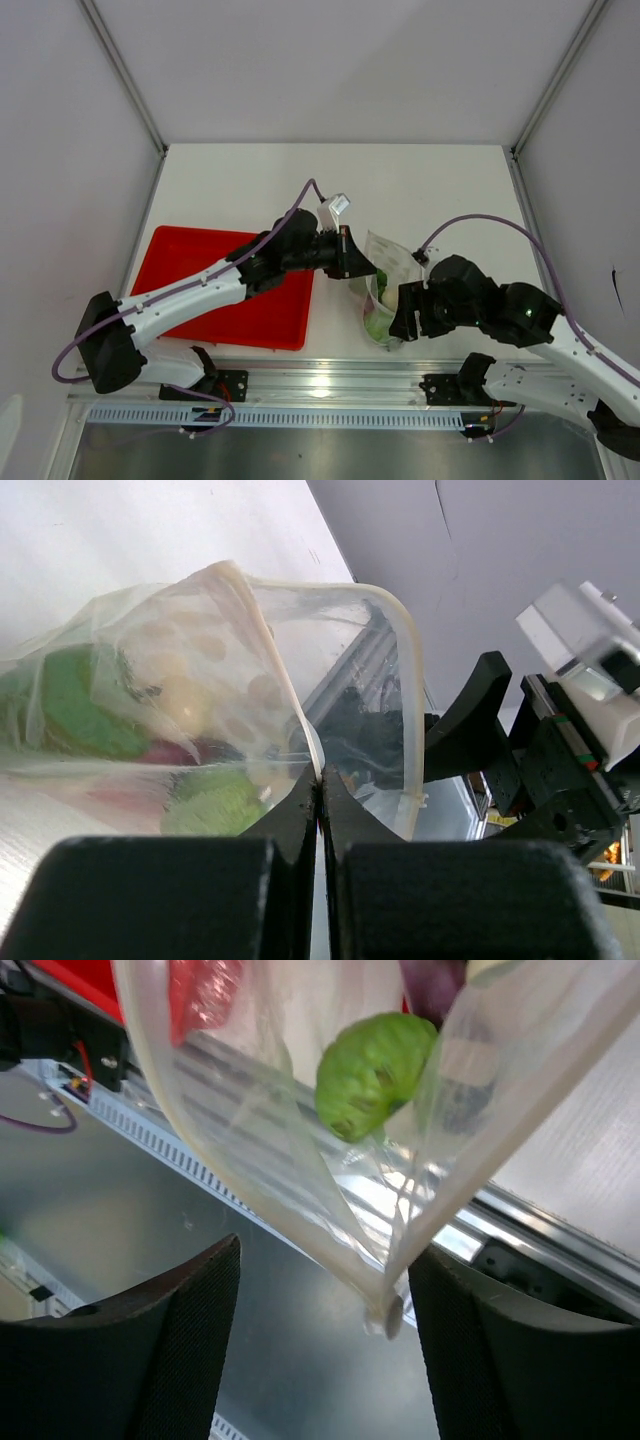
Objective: Place the food in the zip-top bag and seal the zipper
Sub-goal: Zip the zipper food storage bag at the center of the board.
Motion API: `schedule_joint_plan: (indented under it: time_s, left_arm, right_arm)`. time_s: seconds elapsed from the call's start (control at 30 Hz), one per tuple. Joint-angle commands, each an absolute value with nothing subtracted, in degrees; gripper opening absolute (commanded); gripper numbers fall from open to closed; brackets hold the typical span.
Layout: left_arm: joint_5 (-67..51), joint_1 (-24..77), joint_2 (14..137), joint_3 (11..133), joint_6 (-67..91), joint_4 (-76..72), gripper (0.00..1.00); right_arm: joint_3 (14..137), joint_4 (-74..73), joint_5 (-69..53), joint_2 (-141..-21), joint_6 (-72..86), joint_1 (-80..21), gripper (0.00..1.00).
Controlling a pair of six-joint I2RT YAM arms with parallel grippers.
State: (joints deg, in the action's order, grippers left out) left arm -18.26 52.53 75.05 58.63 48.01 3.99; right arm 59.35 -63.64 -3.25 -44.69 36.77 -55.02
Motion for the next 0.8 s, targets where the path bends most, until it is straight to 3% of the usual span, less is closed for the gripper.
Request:
schedule_joint_plan:
  time_s: [0.0, 0.1, 0.2, 0.23, 0.33, 0.53, 0.6, 0.77]
  left_arm:
    - [-19.3, 51.9, 75.1, 61.5, 48.5, 2.7, 0.01]
    - [-19.5, 51.9, 75.2, 61.6, 48.5, 2.6, 0.00]
    - [-19.5, 51.9, 75.0, 61.3, 48.6, 2.6, 0.01]
    - [-19.6, 51.9, 75.0, 61.1, 48.5, 2.6, 0.01]
    - [-19.6, 51.6, 74.4, 60.3, 48.5, 2.6, 0.00]
    - [-21.1, 51.0, 74.0, 59.7, 48.3, 1.8, 0.03]
    - [-21.3, 50.5, 73.3, 59.7, 46.8, 2.0, 0.15]
    - [-15.7, 49.9, 64.3, 56.2, 32.9, -1.6, 0.57]
  right_arm:
    - [60.0, -67.9, 4.5, -45.6, 40.3, -58.2, 0.68]
    - [60.2, -69.4, 8.1, -46.6, 41.4, -60.2, 0.62]
    - [60.5, -70.0, 11.5, -47.2, 42.2, -60.9, 0.42]
    - [60.6, -70.0, 12.7, -47.5, 42.5, -61.2, 0.26]
    - [61.2, -70.0, 15.7, -47.5, 42.7, -61.6, 0.01]
    - [63.8, -68.6, 16.8, -49.6, 39.0, -61.6, 0.00]
    - [67.0, -70.3, 16.1, -50.7, 37.0, -61.7, 0.00]
    - [74.4, -72.5, 11.3, -51.7, 31.3, -61.7, 0.00]
